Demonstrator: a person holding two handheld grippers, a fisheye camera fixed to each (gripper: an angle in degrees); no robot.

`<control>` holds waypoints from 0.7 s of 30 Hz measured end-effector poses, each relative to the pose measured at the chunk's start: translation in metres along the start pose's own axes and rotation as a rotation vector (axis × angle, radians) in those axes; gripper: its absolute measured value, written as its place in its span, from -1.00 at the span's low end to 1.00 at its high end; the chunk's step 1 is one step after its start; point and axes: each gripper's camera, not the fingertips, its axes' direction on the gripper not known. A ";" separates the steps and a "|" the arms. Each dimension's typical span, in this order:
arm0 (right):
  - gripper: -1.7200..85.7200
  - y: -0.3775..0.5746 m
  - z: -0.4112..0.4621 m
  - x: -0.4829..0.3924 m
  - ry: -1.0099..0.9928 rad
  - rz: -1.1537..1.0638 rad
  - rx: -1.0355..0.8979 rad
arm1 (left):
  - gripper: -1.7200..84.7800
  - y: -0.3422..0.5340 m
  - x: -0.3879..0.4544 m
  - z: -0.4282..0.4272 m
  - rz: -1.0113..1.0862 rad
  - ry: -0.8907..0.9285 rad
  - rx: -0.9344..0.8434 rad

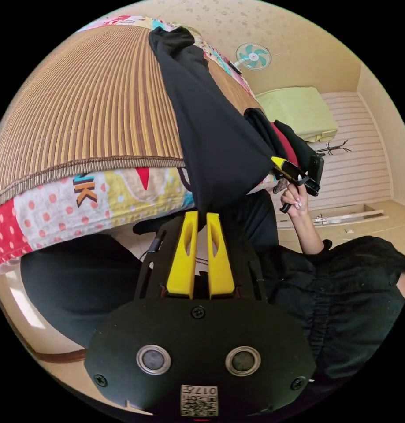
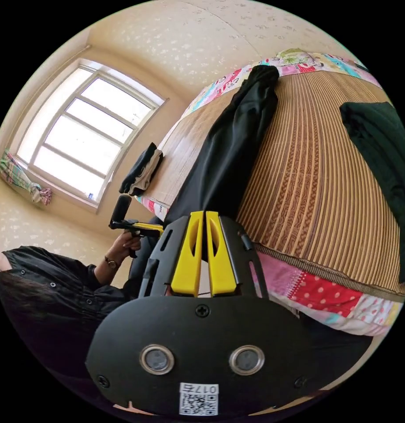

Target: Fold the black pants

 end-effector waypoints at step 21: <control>-0.70 -0.080 -0.013 0.157 -0.300 0.292 -0.160 | -0.68 -0.125 -0.030 -0.044 -0.169 0.212 0.129</control>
